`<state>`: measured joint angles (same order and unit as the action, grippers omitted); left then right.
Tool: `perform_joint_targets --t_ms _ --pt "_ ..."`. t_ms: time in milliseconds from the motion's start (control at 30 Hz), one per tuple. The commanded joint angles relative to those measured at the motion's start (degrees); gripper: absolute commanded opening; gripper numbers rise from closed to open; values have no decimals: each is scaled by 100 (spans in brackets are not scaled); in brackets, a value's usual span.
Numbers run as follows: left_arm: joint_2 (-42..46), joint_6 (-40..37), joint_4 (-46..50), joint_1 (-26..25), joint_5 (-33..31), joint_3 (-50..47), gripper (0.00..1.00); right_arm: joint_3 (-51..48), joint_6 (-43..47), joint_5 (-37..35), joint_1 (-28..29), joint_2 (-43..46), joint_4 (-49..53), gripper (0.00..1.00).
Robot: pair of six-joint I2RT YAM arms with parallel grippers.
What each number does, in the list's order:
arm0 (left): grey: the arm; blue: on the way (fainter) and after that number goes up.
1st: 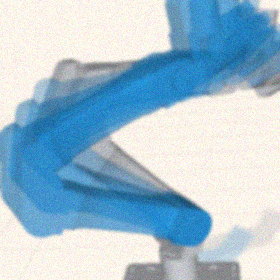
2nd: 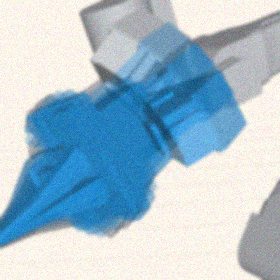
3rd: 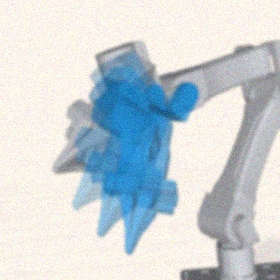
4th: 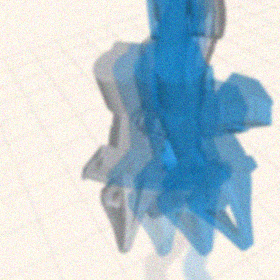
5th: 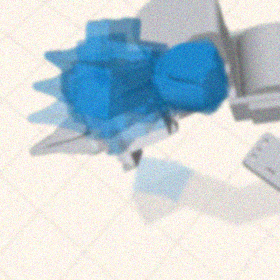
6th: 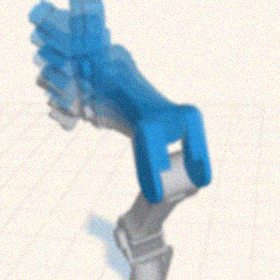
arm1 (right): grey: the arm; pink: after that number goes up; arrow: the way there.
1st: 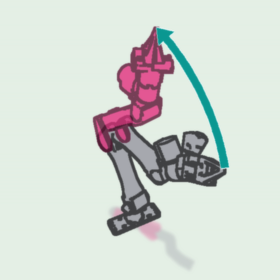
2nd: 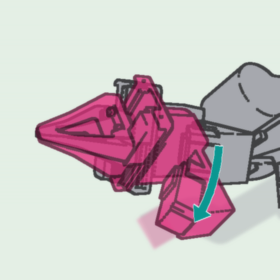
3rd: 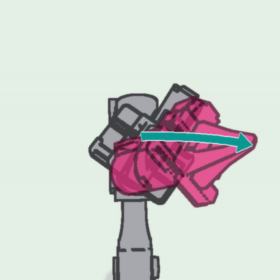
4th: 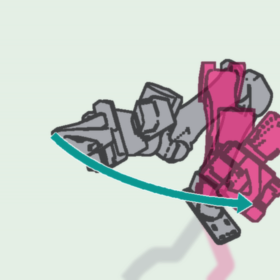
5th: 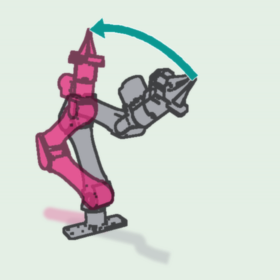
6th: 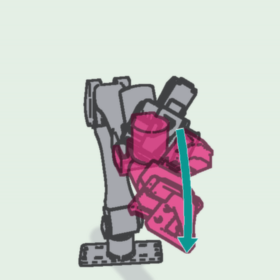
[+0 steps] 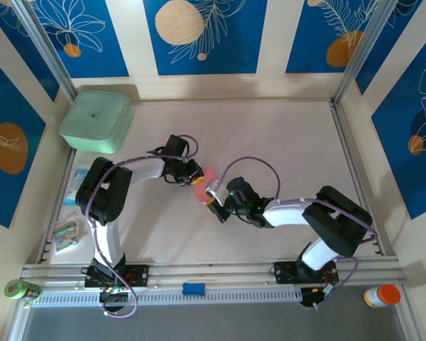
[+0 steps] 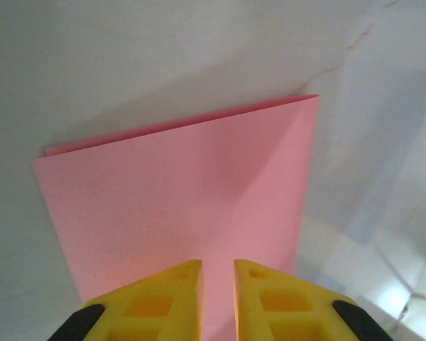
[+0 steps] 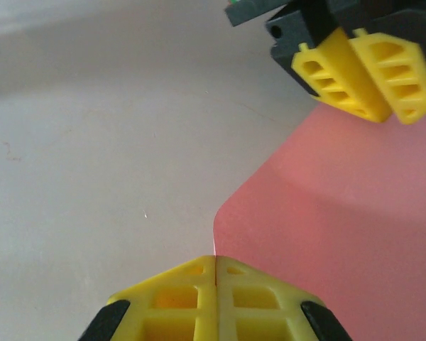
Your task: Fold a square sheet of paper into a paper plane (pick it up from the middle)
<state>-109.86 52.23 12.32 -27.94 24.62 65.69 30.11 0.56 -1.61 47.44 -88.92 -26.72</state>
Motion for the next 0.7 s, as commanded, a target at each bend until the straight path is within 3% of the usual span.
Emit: perform_joint_targets --t_ms 0,667 --pt "-195 -339 634 -49 -157 210 16 158 -359 46 -81 33 234 0" --pt "-701 -1054 1358 -135 -283 784 10 882 -1152 -1360 -323 -264 1448 0"
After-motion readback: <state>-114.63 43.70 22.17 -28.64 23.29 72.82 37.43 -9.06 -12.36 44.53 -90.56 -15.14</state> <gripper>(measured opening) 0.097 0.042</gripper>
